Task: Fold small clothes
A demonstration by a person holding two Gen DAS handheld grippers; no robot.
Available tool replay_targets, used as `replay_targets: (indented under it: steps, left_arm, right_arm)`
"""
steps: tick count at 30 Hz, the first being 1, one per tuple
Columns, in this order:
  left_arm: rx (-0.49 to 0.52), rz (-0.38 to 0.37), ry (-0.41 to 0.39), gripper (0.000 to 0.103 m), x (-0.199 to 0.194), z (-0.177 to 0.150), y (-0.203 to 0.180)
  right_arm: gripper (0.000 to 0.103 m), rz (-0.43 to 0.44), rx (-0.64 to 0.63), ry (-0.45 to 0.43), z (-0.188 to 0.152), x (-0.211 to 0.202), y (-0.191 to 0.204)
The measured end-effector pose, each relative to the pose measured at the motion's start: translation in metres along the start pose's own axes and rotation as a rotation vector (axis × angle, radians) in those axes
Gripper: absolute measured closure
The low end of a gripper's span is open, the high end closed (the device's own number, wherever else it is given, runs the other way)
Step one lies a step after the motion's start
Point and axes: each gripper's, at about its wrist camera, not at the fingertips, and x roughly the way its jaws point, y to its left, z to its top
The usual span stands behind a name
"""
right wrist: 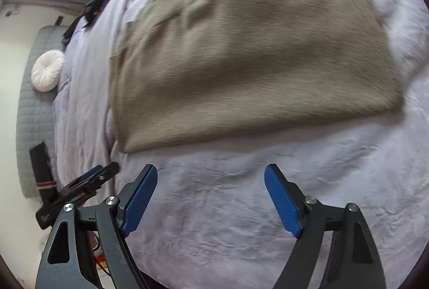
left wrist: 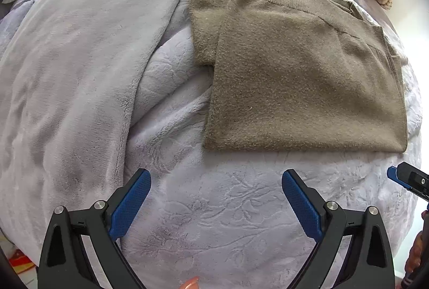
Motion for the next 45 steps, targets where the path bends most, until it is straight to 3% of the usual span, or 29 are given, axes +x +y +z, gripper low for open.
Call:
replay_targets:
  steps: [14, 23, 29, 34, 39, 43, 44, 45]
  left_arm:
    - [-0.003, -0.017, 0.023, 0.005, 0.012, 0.004, 0.001]
    - [-0.101, -0.123, -0.005, 0.005, 0.013, 0.013, 0.041]
    - [-0.138, -0.151, -0.010, 0.005, 0.017, 0.023, 0.064]
    - [-0.189, -0.278, -0.030, 0.005, 0.020, 0.031, 0.076]
    - [-0.260, -0.422, -0.045, 0.005, 0.028, 0.043, 0.082]
    - [-0.256, -0.456, -0.060, 0.005, 0.029, 0.055, 0.086]
    - [-0.253, -0.470, -0.062, 0.005, 0.029, 0.058, 0.086]
    - [-0.251, -0.488, -0.063, 0.005, 0.029, 0.060, 0.087]
  right_arm:
    - [0.018, 0.069, 0.082, 0.050, -0.001, 0.023, 0.012]
    - [0.018, 0.236, 0.234, 0.071, -0.003, 0.058, 0.012]
    - [0.018, 0.384, 0.333, 0.043, 0.002, 0.090, 0.018]
    - [0.018, 0.525, 0.415, -0.008, 0.010, 0.119, 0.026]
    - [0.018, 0.578, 0.451, -0.047, 0.022, 0.142, 0.035]
    - [0.017, 0.601, 0.495, -0.075, 0.027, 0.150, 0.037]
    - [0.019, 0.598, 0.505, -0.075, 0.028, 0.151, 0.037]
    - [0.031, 0.591, 0.511, -0.069, 0.029, 0.152, 0.037]
